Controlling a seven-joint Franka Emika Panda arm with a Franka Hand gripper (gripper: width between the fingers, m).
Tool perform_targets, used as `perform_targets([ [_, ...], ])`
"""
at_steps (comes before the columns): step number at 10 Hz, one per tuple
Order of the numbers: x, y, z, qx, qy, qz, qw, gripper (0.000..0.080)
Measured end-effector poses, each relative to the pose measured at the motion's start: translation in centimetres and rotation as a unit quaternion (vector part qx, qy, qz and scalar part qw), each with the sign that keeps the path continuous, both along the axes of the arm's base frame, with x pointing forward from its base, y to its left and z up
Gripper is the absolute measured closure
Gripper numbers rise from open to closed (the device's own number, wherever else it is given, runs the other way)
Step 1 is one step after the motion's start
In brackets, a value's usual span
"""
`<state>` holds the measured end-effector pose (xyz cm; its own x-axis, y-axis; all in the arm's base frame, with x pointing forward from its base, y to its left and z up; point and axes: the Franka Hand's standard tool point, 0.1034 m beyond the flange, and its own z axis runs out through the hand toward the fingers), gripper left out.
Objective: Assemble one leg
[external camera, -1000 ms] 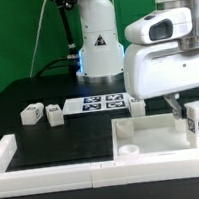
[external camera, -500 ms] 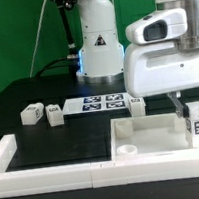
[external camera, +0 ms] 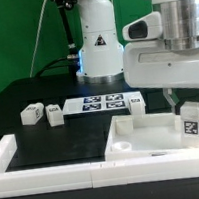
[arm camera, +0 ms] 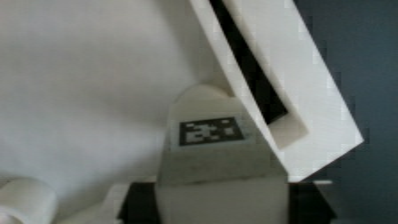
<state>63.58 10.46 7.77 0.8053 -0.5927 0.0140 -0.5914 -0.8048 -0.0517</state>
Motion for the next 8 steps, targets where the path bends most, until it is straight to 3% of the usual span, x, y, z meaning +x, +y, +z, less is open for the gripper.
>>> perform_targets([
  [4,-0.2,-1.6,0.1,-0.017,0.008,-0.099,0.995,0.0491],
  [5,-0.2,-1.5,0.0,-0.017,0.008,-0.098,0.995,0.0405],
  [6,-0.2,-1.5,0.0,-0.017,0.008,-0.098,0.995,0.0268],
  [7,-0.2,-1.5,0.0,-0.017,0.008,-0.098,0.995,0.0268],
  [8,-0.2,-1.5,0.0,-0.017,0.008,-0.098,0.995,0.0171],
])
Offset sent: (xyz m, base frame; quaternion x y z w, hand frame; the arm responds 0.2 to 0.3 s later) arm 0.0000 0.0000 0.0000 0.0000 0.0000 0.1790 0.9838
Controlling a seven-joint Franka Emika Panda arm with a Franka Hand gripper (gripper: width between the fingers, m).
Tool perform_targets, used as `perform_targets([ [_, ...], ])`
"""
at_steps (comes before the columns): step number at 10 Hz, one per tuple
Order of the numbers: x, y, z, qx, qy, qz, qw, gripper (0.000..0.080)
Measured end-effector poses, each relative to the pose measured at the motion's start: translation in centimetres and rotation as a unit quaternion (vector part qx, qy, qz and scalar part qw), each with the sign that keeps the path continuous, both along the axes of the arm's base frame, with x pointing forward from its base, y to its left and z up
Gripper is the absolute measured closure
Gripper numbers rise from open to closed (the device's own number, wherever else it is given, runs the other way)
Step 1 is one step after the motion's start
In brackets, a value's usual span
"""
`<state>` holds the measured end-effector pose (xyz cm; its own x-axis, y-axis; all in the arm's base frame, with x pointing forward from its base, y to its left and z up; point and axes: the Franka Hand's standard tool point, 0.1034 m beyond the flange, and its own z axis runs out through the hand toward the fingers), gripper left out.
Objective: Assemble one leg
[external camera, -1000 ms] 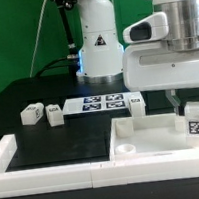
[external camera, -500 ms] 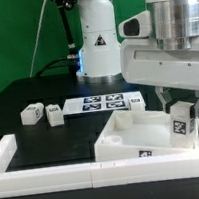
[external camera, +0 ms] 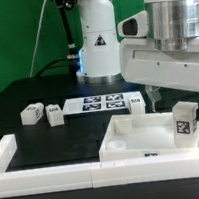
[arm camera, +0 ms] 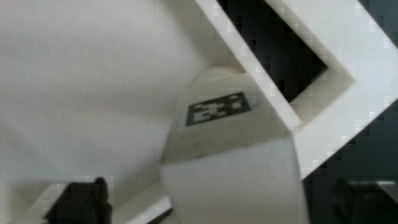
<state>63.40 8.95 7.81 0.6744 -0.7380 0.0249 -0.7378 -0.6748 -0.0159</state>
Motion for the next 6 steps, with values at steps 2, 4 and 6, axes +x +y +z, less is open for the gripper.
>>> perform_targets([
  [2,0.0,0.0,0.0,0.0,0.0,0.0,1.0,0.0156],
  [4,0.0,0.0,0.0,0.0,0.0,0.0,1.0,0.015],
  [6,0.0,0.0,0.0,0.0,0.0,0.0,1.0,0.015],
])
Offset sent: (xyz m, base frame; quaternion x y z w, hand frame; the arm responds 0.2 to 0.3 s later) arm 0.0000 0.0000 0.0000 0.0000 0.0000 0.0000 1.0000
